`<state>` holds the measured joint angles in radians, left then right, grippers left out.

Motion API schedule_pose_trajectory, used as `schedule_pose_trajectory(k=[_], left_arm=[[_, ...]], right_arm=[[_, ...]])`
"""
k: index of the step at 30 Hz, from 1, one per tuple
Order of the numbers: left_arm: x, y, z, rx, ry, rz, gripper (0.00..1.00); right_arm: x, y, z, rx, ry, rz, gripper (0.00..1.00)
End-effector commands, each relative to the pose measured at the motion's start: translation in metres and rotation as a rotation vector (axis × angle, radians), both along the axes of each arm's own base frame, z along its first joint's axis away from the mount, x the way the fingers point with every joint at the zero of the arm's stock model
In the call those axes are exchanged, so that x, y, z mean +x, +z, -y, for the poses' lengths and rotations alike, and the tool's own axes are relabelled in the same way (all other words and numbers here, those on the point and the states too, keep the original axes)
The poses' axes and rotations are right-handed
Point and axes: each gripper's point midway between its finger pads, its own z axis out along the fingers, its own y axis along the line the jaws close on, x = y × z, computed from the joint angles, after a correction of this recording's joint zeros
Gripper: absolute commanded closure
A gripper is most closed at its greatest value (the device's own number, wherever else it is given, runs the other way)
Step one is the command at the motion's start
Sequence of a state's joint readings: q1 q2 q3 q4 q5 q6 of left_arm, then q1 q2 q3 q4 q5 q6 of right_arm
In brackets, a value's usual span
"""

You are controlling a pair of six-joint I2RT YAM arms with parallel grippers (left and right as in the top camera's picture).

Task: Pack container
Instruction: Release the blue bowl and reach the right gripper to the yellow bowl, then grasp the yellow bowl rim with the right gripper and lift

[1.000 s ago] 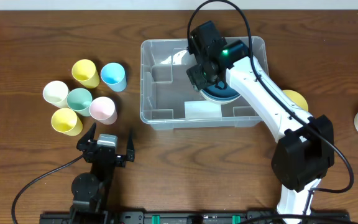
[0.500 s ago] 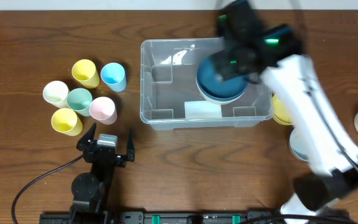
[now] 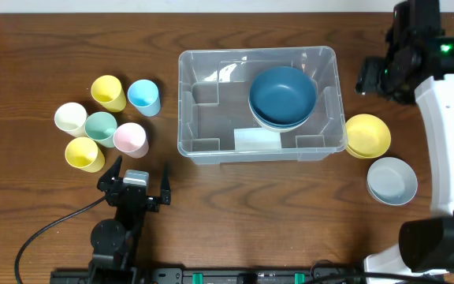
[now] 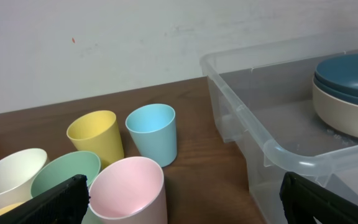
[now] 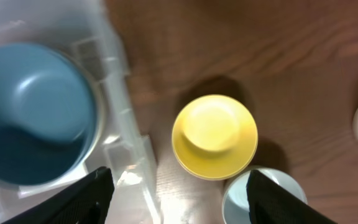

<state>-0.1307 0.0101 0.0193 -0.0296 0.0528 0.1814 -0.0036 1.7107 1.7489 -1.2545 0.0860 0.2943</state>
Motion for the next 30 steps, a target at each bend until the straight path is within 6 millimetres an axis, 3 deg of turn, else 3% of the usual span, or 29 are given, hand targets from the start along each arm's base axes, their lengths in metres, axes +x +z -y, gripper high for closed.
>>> schedule_pose_trajectory(k=[1,5,12,17,23,27,30], left_arm=[[-0.001,-0.015,-0.002,0.011,0.006,-0.046,0.02],[-0.001,-0.015,-0.002,0.011,0.006,-0.046,0.02],[-0.001,-0.015,-0.002,0.011,0.007,-0.046,0.02],[-0.001,-0.015,-0.002,0.011,0.006,-0.046,0.02],[-0.001,-0.015,-0.002,0.011,0.006,-0.046,0.02],[-0.001,-0.015,-0.002,0.011,0.006,-0.046,0.02],[-0.001,-0.015,-0.002,0.011,0.006,-0.046,0.02]], right_arm=[[-0.011,-0.048,0.016,0.047,-0.12,-0.08,0.3],[-0.018,-0.098,0.025,0.135,-0.178,-0.106,0.32],[-0.022,-0.138,0.033,0.182,-0.224,-0.083,0.37],[-0.013,-0.15,0.034,0.184,-0.232,-0.028,0.4],[-0.002,-0.148,0.035,0.183,-0.229,0.024,0.42],[0.0,-0.149,0.032,0.221,-0.325,0.032,0.51],[0.0,-0.154,0.029,0.242,-0.384,0.02,0.51]])
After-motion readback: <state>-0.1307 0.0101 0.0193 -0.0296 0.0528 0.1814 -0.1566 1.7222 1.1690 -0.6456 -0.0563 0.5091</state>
